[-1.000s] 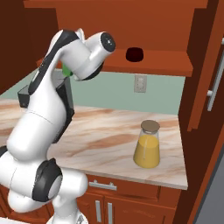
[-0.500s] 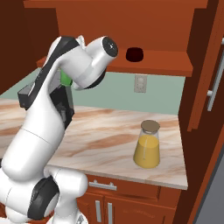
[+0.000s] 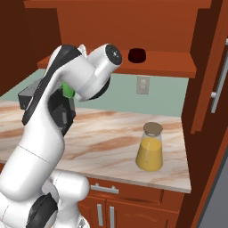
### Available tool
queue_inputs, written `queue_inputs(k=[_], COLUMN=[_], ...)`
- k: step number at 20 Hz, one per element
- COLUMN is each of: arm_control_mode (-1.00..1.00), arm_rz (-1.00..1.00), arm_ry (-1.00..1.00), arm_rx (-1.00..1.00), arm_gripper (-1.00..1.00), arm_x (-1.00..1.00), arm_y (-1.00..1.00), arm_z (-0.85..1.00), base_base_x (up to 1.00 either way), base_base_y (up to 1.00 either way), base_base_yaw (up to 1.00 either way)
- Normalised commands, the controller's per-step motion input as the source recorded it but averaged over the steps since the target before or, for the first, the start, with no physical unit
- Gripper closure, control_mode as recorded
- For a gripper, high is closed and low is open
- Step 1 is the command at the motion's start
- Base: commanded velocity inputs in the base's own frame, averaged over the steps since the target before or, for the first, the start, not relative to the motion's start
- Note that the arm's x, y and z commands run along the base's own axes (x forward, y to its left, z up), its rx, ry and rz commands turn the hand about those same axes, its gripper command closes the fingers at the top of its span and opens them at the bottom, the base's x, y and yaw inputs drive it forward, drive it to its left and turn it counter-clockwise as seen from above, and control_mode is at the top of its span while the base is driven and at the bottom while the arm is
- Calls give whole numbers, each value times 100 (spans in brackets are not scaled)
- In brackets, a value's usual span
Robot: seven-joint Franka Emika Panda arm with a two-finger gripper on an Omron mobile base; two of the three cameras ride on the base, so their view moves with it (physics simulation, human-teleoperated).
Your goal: There is a tray on the dining counter. Grab the cup, mug, and pitcher and place them on the tray. The pitcher may be placed next to the tray if it cannot fit the tray.
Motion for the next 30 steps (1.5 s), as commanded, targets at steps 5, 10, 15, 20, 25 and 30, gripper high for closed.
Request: queue_inputs(k=[5, 10, 15, 20, 25, 30], arm_control_mode=[-100, -100, -100, -100, -100, -100], arm_rz=[5, 4, 3, 0, 0, 0], arm_ry=[0, 0, 0, -4, -3, 0], arm_rx=[-9, -13, -9, 0, 0, -1], arm_gripper=[100, 100, 100, 100, 100, 100], arm_x=[-14, -6, -15, -22, -31, -31], arm_y=[-21, -16, -22, -26, -6, 0], arm_z=[-4, -5, -13, -38, -39, -24], base_base_x=[0, 0, 0, 0, 0, 0], base_base_y=[0, 0, 0, 0, 0, 0], base_base_yaw=[0, 0, 0, 0, 0, 0])
